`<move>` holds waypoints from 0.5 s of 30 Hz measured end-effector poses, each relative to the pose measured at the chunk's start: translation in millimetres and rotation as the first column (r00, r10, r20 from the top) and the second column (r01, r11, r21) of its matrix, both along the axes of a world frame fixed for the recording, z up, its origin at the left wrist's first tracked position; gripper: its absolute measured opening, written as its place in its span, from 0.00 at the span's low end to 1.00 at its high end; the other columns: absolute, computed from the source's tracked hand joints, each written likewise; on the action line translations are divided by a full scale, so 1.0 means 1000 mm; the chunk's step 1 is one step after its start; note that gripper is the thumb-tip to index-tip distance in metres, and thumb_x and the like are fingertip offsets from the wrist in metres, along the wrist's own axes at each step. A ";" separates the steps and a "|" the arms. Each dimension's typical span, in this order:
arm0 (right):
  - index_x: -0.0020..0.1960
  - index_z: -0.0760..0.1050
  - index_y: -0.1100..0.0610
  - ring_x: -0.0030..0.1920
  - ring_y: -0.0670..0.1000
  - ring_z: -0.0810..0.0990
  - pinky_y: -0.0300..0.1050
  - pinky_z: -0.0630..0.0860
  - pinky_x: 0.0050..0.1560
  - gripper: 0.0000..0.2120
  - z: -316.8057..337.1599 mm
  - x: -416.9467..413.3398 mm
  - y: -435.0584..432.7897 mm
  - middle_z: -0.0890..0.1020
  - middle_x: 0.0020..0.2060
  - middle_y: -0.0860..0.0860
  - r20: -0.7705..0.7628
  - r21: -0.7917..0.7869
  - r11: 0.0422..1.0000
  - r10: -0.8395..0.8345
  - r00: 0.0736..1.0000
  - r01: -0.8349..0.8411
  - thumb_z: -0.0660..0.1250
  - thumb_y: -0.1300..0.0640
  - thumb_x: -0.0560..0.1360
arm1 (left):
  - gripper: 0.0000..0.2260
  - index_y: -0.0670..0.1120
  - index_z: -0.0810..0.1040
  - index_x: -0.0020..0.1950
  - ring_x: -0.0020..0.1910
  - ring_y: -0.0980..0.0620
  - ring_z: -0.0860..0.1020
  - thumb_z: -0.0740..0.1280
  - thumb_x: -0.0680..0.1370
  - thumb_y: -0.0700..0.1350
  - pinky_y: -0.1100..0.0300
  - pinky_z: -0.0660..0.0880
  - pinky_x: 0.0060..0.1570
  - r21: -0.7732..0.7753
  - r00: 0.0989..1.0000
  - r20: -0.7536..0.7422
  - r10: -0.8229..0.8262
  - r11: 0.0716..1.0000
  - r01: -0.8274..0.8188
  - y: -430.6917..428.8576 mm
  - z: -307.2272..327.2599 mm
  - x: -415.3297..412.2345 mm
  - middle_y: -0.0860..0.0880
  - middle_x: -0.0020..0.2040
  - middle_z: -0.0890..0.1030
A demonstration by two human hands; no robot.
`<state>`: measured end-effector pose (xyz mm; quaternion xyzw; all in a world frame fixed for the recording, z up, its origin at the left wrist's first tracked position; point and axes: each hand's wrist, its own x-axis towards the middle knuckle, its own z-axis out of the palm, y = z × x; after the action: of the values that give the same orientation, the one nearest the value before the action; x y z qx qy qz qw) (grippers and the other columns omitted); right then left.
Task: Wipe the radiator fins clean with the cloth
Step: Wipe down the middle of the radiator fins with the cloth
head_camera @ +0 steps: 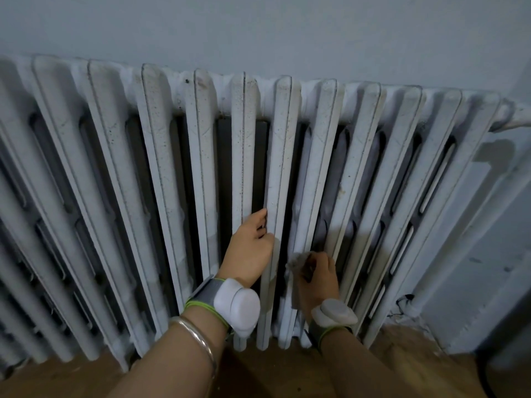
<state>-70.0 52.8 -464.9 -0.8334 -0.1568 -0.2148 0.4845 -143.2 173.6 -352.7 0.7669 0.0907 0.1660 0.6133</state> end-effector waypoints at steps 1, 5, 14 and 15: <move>0.50 0.73 0.59 0.51 0.54 0.76 0.44 0.73 0.55 0.09 0.005 -0.001 -0.001 0.70 0.48 0.49 -0.020 0.010 1.000 -0.008 1.000 0.008 0.68 0.68 0.72 | 0.25 0.48 0.59 0.76 0.70 0.53 0.66 0.58 0.80 0.36 0.63 0.62 0.67 -0.001 1.000 0.000 -0.002 1.000 0.002 0.000 0.000 0.000 0.49 0.73 0.65; 0.48 0.70 0.56 0.48 0.46 0.76 0.41 0.74 0.55 0.13 0.053 -0.009 0.000 0.72 0.51 0.52 0.074 0.245 0.969 -0.029 0.997 0.010 0.70 0.67 0.71 | 0.25 0.49 0.59 0.76 0.71 0.54 0.66 0.58 0.80 0.35 0.65 0.61 0.65 -0.013 1.000 0.000 -0.006 1.000 0.006 -0.002 0.002 -0.001 0.51 0.73 0.66; 0.55 0.74 0.59 0.54 0.50 0.72 0.43 0.70 0.60 0.13 0.111 0.004 0.009 0.72 0.52 0.52 0.349 0.210 0.976 -0.125 0.929 0.053 0.72 0.59 0.72 | 0.23 0.48 0.65 0.74 0.67 0.55 0.71 0.59 0.79 0.35 0.53 0.65 0.71 -0.065 1.000 0.016 0.014 0.998 -0.013 0.004 -0.005 0.003 0.50 0.70 0.71; 0.54 0.73 0.60 0.55 0.52 0.72 0.45 0.70 0.61 0.14 0.104 0.007 0.010 0.72 0.52 0.55 0.347 0.184 0.981 -0.124 0.930 0.062 0.72 0.60 0.72 | 0.23 0.49 0.66 0.73 0.66 0.55 0.71 0.60 0.79 0.36 0.53 0.65 0.70 -0.071 1.000 0.020 0.009 0.997 -0.008 0.005 -0.006 0.003 0.50 0.70 0.71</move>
<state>-63.4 63.0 -360.8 -0.7428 -0.1832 -0.3977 0.5064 -140.2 178.3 -358.5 0.7425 0.0936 0.1731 0.6403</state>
